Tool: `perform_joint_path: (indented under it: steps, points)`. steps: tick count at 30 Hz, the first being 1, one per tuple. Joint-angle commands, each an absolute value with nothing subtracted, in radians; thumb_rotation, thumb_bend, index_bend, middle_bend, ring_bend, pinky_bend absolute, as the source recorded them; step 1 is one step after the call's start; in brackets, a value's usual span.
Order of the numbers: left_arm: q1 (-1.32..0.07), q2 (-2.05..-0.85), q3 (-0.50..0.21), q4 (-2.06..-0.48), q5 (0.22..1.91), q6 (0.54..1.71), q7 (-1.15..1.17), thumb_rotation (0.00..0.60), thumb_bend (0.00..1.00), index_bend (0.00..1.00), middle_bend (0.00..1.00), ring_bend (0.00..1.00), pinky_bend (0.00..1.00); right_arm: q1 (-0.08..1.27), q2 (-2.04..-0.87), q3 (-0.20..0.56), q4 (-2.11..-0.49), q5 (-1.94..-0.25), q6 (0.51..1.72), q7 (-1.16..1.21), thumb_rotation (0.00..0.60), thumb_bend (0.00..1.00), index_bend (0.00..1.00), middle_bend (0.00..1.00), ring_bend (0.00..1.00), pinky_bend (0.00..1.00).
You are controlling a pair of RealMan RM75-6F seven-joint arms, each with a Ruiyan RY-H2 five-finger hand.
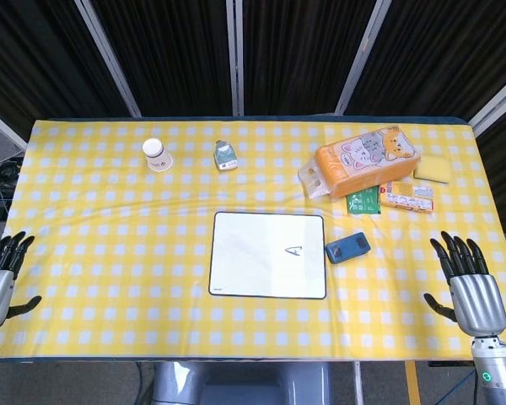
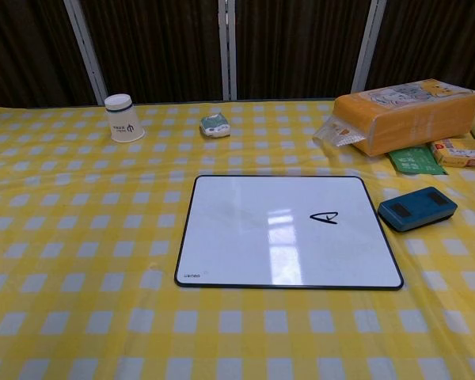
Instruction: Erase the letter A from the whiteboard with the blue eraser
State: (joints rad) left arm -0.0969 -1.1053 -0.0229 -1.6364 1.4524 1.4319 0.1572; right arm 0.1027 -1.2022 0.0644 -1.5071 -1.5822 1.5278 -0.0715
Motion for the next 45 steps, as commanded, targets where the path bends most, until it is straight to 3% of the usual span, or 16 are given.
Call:
perform_joint_path:
  steps: [1,22,26,31,37,45]
  points:
    - [-0.095,-1.105,-0.024,-1.636,1.454,1.437,0.15,0.6,0.14,0.0,0.0,0.0,0.0,0.105,-1.203,0.065,-1.505,-1.581,1.525,-0.07,0.6,0.07,0.0,0.0,0.0,0.0]
    - [-0.082,-1.107,-0.028,-1.624,1.444,1.454,0.138,0.6,0.14,0.0,0.0,0.0,0.0,0.122,-1.203,0.053,-1.498,-1.604,1.51,-0.071,0.6,0.07,0.0,0.0,0.0,0.0]
    - [-0.073,-1.103,-0.025,-1.627,1.449,1.47,0.139,0.6,0.14,0.0,0.0,0.0,0.0,0.137,-1.191,0.061,-1.511,-1.6,1.49,-0.066,0.6,0.07,0.06,0.0,0.0,0.0]
    - [-0.071,-1.104,-0.029,-1.622,1.44,1.467,0.127,0.6,0.13,0.0,0.0,0.0,0.0,0.2,-1.154,0.085,-1.569,-1.578,1.395,-0.098,0.6,0.07,0.19,0.01,0.0,0.05]
    - [-0.074,-1.109,-0.03,-1.615,1.442,1.463,0.129,0.6,0.13,0.0,0.0,0.0,0.0,0.32,-1.133,0.105,-1.603,-1.513,1.18,-0.235,0.6,0.07,0.19,0.01,0.0,0.05]
    - [-0.079,-1.116,-0.032,-1.606,1.444,1.457,0.131,0.6,0.13,0.0,0.0,0.0,0.0,0.408,-1.172,0.136,-1.611,-1.375,1.038,-0.378,0.6,0.11,0.2,0.01,0.0,0.05]
